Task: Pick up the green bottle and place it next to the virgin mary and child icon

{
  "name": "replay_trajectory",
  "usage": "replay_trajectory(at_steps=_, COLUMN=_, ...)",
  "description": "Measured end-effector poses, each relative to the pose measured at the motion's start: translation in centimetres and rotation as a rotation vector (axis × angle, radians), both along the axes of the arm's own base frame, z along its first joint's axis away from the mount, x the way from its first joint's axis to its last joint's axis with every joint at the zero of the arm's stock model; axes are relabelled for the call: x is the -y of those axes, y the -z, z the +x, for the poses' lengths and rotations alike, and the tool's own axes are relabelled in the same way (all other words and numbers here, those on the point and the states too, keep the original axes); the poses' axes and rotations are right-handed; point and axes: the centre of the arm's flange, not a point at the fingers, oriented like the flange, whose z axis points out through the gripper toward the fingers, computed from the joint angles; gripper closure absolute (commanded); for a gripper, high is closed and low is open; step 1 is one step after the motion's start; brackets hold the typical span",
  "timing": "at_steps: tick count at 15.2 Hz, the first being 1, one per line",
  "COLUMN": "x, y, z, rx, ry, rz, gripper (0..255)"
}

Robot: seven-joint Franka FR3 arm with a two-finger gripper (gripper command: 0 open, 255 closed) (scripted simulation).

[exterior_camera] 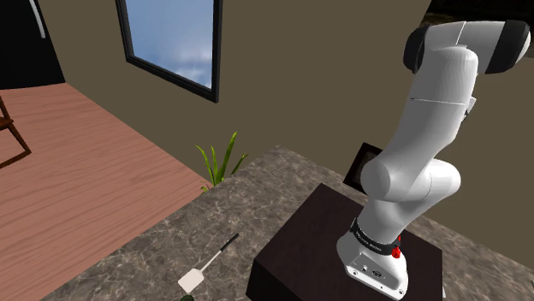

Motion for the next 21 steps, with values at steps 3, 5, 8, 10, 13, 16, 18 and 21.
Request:
replay_trajectory(at_steps=3, x=0.1, y=1.4, z=0.0, rx=0.000, ry=0.000, rz=0.000, gripper=255)
replay_trajectory(at_steps=5, x=0.1, y=2.7, z=-0.1, rx=0.000, ry=0.000, rz=0.000, gripper=255)
replay_trajectory(at_steps=8, x=0.0, y=4.2, z=-0.1, rx=0.000, ry=0.000, rz=0.000, gripper=255)
replay_trajectory(at_steps=10, x=0.1, y=5.2, z=-0.2, rx=0.000, ry=0.000, rz=0.000, gripper=255)
replay_trajectory(at_steps=13, x=0.1, y=6.9, z=-0.1, rx=0.000, ry=0.000, rz=0.000, gripper=255)
replay_trajectory(at_steps=16, x=0.1, y=7.3, z=-0.1, rx=0.000, ry=0.000, rz=0.000, gripper=255)
replay_trajectory(at_steps=18, x=0.1, y=7.4, z=-0.1, rx=0.000, ry=0.000, rz=0.000, gripper=255)
replay_trajectory(at_steps=21, x=0.1, y=7.4, z=-0.1, rx=0.000, ry=0.000, rz=-0.001, gripper=0)
